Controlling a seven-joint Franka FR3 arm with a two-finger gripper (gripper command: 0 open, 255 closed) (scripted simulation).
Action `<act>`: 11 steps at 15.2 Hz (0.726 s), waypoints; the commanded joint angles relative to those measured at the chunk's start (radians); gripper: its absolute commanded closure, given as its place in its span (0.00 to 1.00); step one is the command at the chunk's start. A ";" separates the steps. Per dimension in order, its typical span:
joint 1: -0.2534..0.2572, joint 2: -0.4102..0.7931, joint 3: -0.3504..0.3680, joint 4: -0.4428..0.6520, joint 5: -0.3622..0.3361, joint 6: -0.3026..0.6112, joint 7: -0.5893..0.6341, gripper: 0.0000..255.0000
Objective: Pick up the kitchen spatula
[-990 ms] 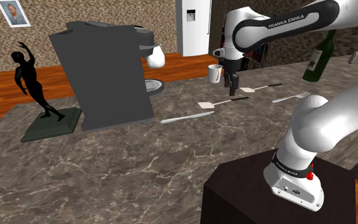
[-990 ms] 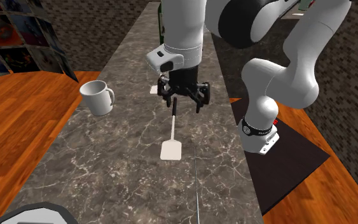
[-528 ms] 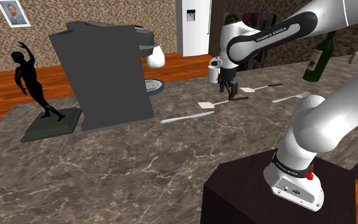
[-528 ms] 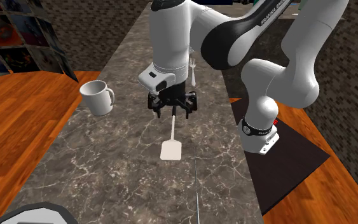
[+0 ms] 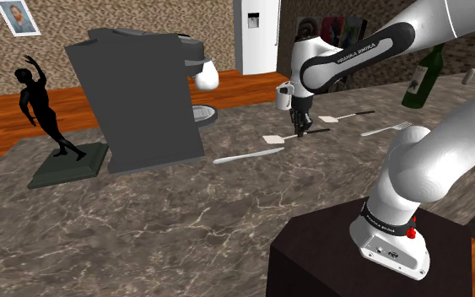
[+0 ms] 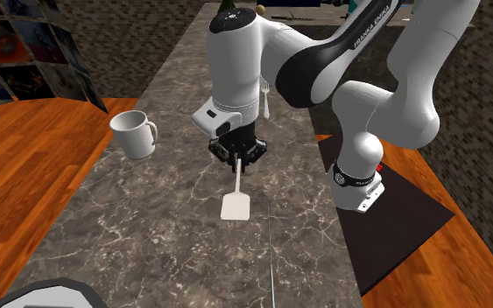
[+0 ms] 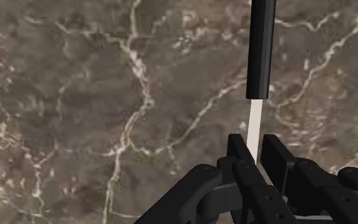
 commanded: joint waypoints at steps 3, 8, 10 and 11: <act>0.000 0.001 0.000 0.000 0.000 0.001 0.000 1.00; 0.000 -0.008 0.003 0.007 0.001 -0.015 -0.001 1.00; 0.000 -0.021 0.009 0.025 0.005 -0.046 -0.002 1.00; 0.001 -0.027 0.012 0.035 0.007 -0.062 -0.003 1.00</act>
